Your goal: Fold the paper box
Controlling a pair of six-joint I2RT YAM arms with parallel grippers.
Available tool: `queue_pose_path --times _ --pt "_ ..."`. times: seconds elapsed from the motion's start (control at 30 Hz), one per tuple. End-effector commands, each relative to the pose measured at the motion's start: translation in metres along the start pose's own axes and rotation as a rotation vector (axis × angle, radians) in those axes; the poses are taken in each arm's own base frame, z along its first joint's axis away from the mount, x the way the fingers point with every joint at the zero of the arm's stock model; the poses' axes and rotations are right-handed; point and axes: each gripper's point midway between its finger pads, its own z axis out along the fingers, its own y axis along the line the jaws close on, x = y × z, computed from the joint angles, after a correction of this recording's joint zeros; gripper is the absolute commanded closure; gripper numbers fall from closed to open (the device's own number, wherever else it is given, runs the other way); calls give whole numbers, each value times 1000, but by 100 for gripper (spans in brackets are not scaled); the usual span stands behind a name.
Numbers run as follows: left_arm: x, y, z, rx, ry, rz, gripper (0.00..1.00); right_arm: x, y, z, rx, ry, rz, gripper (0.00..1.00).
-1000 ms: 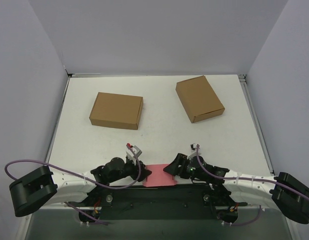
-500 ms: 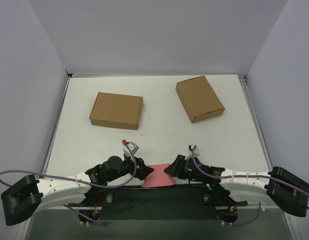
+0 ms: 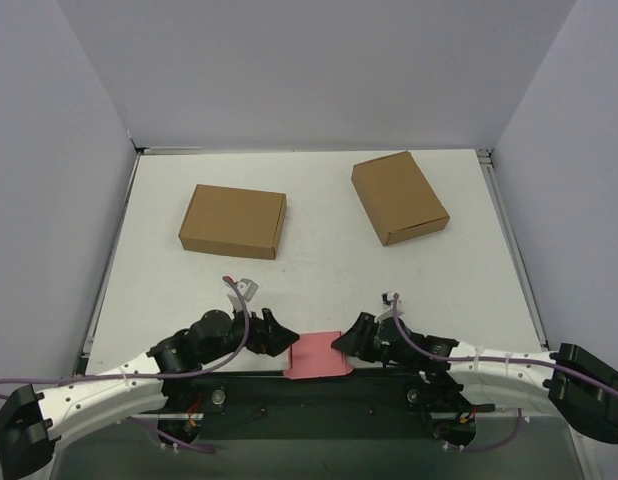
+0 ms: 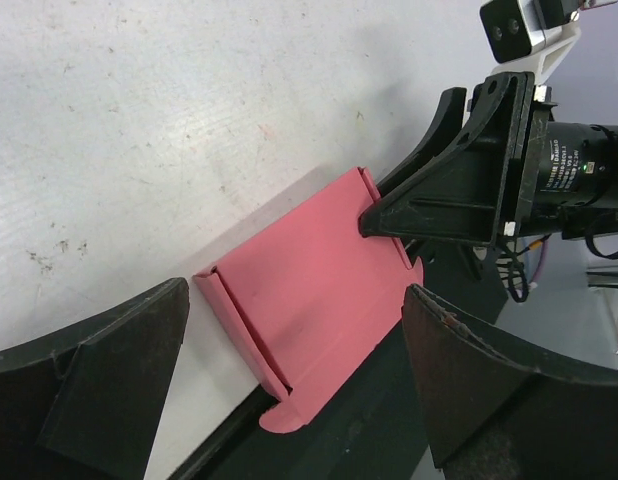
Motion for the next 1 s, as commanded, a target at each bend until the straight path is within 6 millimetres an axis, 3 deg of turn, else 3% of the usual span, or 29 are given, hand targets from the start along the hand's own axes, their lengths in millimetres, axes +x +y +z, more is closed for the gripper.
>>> queue_pose_path --times 0.0,0.13,0.2,0.37,0.87,0.97 --pt "-6 -10 -14 1 11 -102 3 14 -41 -11 72 25 20 95" --pt "-7 -4 -18 -5 -21 -129 2 9 -38 -15 57 0 31 96" --pt "-8 -16 -17 62 -28 -167 3 7 -34 -16 32 -7 43 96" --pt "14 -8 -9 63 39 -201 3 5 -31 -18 25 -14 42 97" --pt "4 -40 -10 217 24 -306 3 -22 36 -34 -146 -69 54 97" --pt "7 -37 -9 206 36 -315 3 -26 49 -38 -183 -75 59 97"
